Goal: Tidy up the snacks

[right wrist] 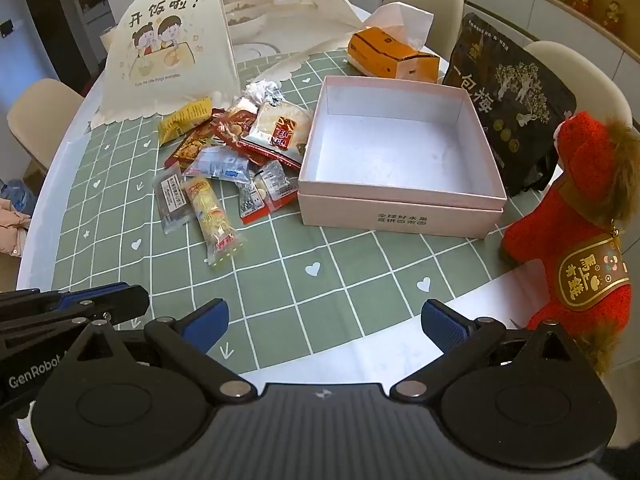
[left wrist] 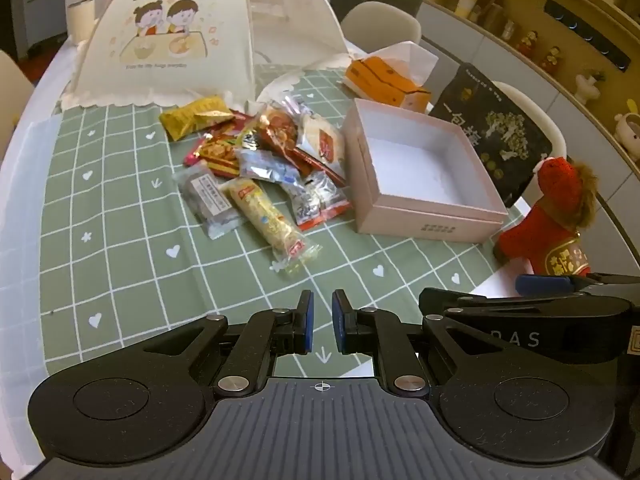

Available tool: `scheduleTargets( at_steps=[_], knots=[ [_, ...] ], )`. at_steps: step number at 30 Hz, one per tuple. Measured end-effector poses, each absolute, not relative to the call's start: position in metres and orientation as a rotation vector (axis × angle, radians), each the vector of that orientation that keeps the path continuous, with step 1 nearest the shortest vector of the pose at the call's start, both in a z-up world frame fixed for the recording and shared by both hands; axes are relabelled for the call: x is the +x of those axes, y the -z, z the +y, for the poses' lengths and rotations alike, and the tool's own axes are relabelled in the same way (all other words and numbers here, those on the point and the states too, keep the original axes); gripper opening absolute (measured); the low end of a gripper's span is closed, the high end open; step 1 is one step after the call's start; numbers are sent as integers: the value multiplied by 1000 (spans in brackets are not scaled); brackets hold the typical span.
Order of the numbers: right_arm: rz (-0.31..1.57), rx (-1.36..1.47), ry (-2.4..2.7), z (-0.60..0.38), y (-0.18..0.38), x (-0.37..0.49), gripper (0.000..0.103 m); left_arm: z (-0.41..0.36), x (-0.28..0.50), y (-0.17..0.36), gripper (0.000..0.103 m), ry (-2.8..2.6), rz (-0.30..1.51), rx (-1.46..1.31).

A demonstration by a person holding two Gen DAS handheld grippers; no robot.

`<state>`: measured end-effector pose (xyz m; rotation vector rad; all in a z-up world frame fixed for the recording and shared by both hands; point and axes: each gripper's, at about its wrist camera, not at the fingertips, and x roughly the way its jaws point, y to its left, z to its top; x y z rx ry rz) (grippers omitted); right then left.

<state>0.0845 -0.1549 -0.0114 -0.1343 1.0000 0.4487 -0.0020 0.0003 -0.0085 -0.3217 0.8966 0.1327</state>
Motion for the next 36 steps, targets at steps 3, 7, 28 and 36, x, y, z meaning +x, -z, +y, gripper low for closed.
scheduleTargets(
  at_steps=[3, 7, 28, 36],
  knots=[
    [1005, -135, -448, -155, 13, 85, 103, 1, 0, 10, 14, -139, 909, -323],
    [1015, -139, -450, -154, 15, 85, 103, 2, 0, 11, 14, -148, 918, -321],
    [1029, -159, -461, -146, 20, 86, 103, 7, 0, 14, 14, -158, 933, -336],
    [1031, -164, -460, -146, 20, 87, 103, 8, 0, 17, 14, -160, 942, -346]
  ],
)
